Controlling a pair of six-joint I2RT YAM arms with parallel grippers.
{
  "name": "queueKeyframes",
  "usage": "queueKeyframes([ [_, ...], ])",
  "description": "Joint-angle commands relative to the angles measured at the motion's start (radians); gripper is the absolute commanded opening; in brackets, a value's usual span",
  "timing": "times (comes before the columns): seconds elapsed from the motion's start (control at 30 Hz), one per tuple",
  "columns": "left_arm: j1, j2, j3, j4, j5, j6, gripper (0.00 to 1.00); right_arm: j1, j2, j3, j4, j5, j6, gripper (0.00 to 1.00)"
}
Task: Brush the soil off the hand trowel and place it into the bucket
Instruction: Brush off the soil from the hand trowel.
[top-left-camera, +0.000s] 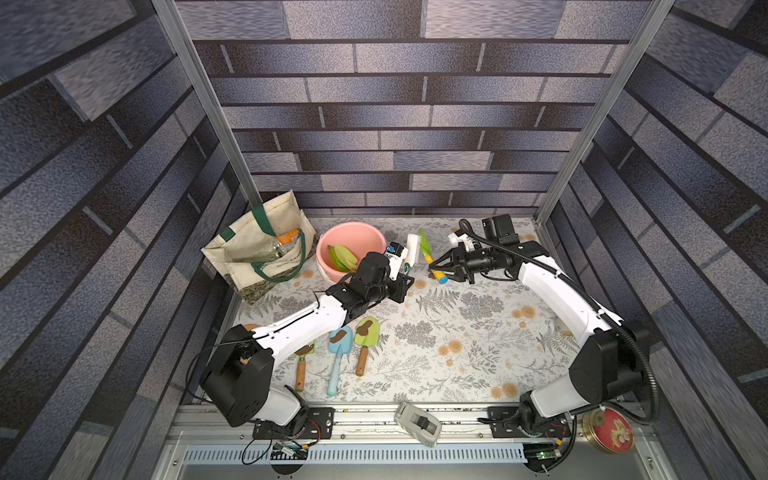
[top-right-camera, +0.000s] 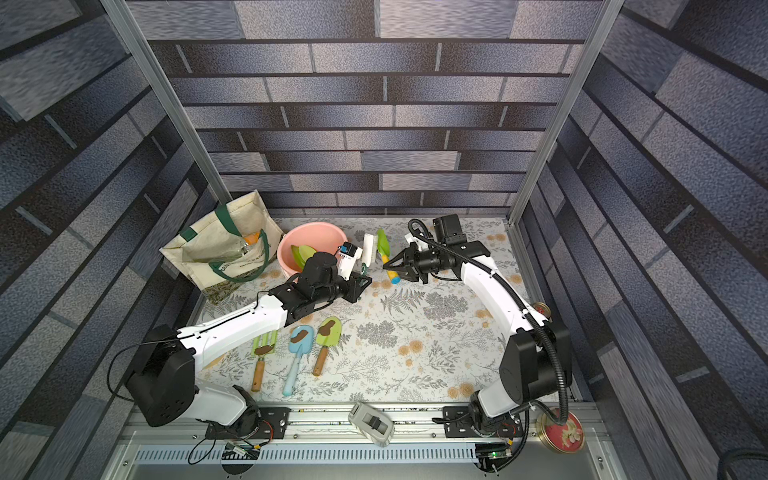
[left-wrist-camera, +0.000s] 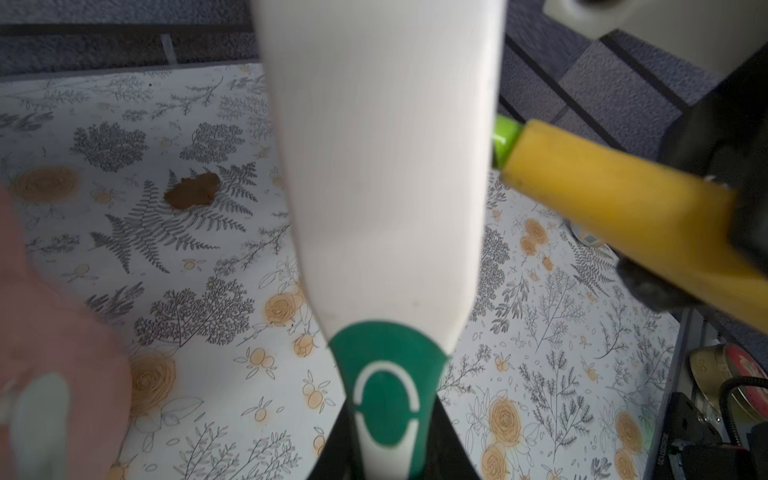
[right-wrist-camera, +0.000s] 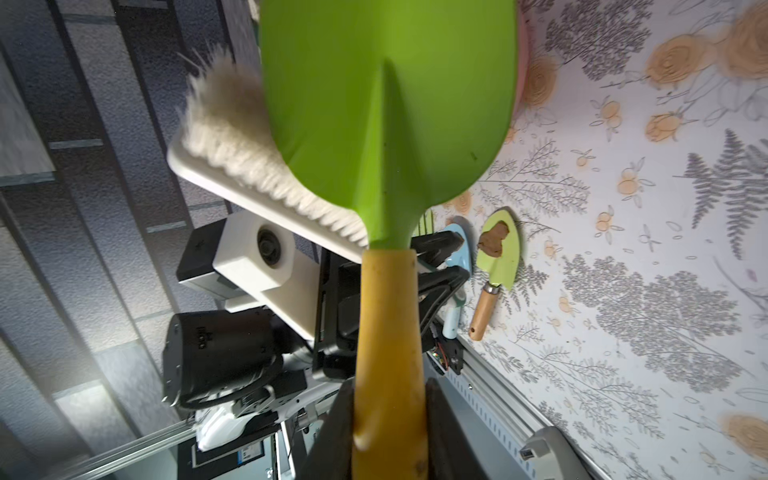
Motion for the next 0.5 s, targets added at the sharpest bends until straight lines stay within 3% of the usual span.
queueKeyframes([
  [0.0, -0.009, -0.015, -0.005, 0.313, 0.012, 0.0, 0.0, -0.013, -0.004, 0.066, 0.094, -0.144, 0.153, 0.0],
  [0.23, -0.003, -0.027, -0.009, 0.502, 0.005, -0.01, 0.0, -0.053, -0.014, 0.224, 0.154, -0.198, 0.339, 0.01],
  [0.47, 0.015, -0.031, 0.021, 0.658, -0.012, 0.001, 0.0, -0.053, -0.007, 0.433, 0.108, -0.192, 0.386, 0.01],
])
